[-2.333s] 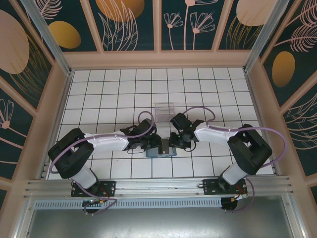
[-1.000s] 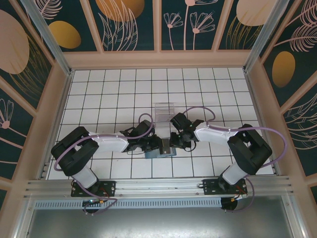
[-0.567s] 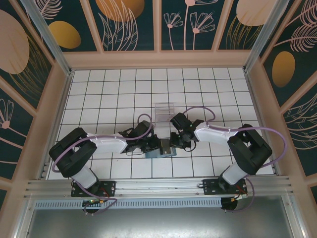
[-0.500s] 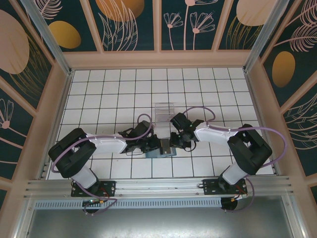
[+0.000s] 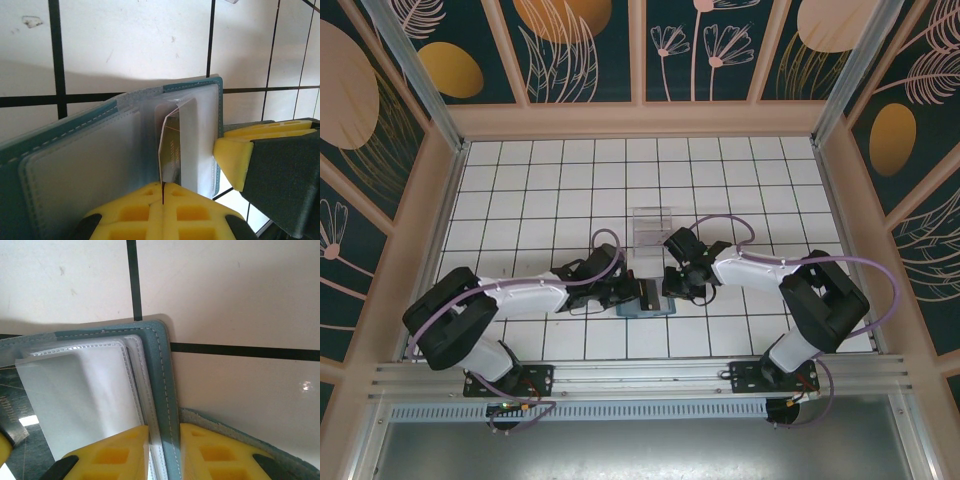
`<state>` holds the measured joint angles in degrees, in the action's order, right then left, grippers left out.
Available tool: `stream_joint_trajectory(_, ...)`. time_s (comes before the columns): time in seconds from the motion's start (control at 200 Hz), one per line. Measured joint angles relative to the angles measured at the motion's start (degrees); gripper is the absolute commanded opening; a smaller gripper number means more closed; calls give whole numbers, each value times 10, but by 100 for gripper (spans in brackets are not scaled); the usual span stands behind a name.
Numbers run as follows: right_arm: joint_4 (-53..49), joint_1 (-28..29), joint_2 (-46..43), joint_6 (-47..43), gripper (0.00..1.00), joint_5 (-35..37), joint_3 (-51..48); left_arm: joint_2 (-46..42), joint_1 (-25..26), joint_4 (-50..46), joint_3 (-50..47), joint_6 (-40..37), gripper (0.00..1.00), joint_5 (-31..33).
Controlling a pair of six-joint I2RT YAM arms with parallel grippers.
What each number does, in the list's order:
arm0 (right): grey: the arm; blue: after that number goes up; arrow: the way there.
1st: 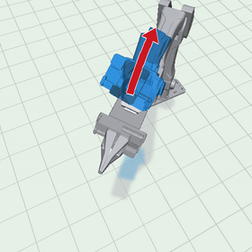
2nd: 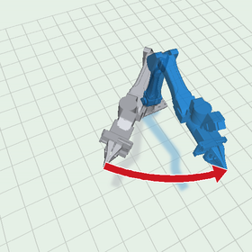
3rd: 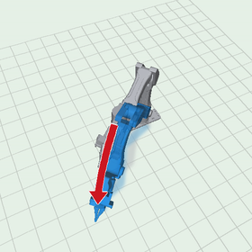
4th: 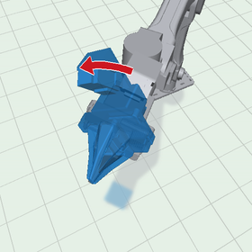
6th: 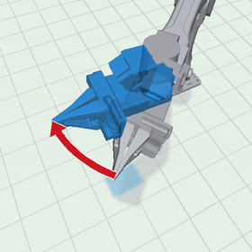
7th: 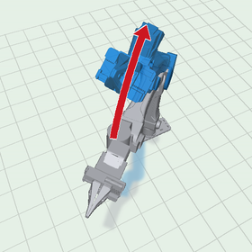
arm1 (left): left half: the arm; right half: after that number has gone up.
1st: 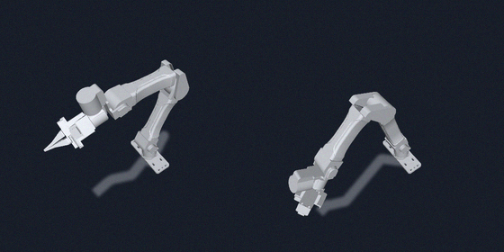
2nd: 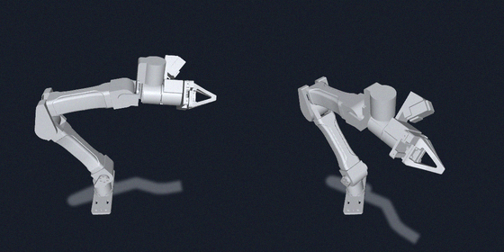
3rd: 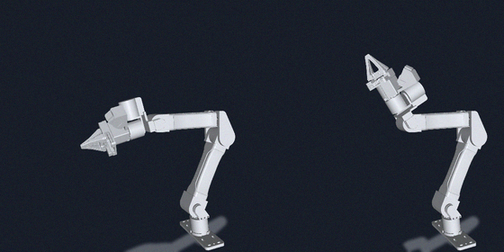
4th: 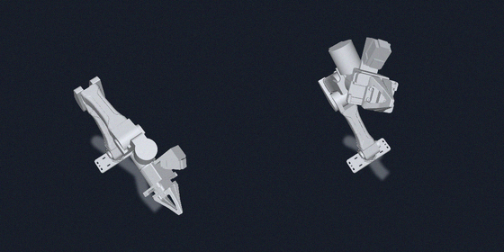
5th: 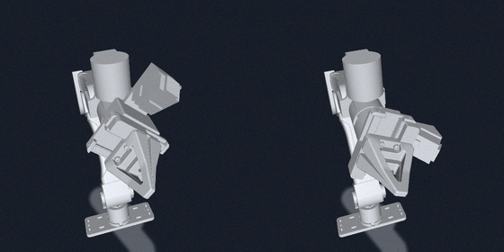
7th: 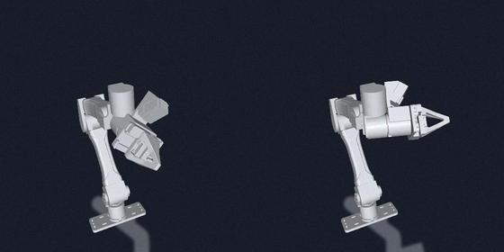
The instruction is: Take the credit cards out of the card holder
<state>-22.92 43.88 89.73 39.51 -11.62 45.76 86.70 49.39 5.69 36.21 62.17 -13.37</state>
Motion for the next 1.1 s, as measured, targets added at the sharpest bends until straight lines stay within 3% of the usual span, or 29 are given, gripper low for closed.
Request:
stream_joint_trajectory(0.425,0,0,0,0,21,0,0,-68,0,-35,-18,-5,1,23)
stream_joint_trajectory(0.701,-11,1,1,0,21,2,7,-110,0,-109,-6,-30,0,48)
stream_joint_trajectory(0.901,-20,4,1,0,22,7,12,-112,0,-176,49,-88,0,65)
stream_joint_trajectory(1.101,-30,4,-12,0,22,14,24,-105,0,-231,120,-196,0,77)
